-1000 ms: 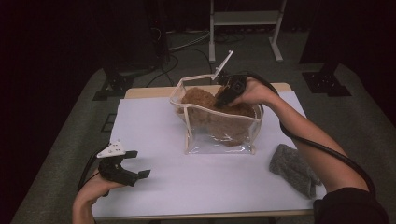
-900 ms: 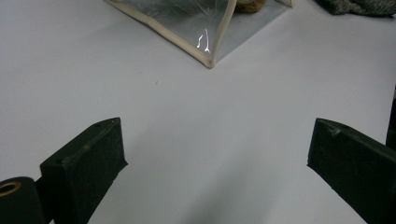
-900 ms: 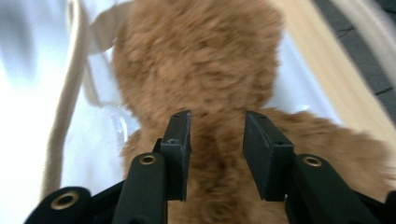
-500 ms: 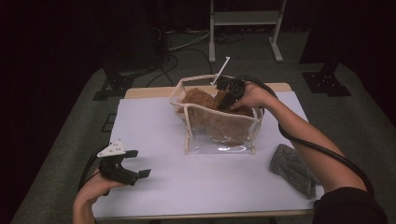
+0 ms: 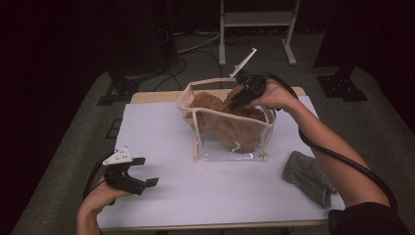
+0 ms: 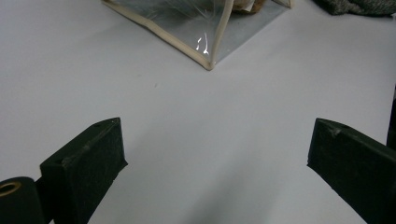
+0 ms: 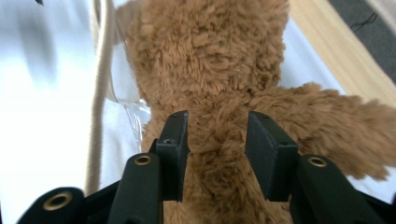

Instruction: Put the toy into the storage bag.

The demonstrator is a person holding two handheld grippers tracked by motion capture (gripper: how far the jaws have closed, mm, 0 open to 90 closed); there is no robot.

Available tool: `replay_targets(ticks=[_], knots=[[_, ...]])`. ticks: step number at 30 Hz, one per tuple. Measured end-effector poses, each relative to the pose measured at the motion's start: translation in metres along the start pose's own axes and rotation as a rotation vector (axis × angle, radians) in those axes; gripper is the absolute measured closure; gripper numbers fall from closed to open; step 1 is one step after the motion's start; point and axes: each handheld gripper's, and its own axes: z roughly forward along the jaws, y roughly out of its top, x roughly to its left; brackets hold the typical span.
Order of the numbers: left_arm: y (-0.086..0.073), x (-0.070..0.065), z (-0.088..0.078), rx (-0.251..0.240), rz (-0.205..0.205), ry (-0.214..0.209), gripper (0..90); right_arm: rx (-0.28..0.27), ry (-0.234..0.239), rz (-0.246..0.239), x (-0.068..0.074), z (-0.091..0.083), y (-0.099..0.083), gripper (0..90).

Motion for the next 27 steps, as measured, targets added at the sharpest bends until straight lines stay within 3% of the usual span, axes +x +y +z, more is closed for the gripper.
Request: replay_targets(ticks=[6,16,20,27], knots=[[-0.003,-0.002,0.003,0.017,0.003,-0.006,3.1,-0.042,0.005,0.011,0.0,-0.014,-0.007,54.1],[0.001,-0.004,0.001,-0.007,0.009,-0.013,3.1,-0.126,0.003,0.028,-0.003,-0.037,-0.021,51.3],[0.0,-0.003,0.001,-0.006,0.005,-0.009,3.1,-0.168,-0.011,0.036,-0.005,-0.054,-0.029,51.3],[-0.002,-0.001,-0.001,-0.009,-0.004,-0.005,3.1,-0.186,-0.012,0.053,-0.007,-0.069,-0.039,51.3]])
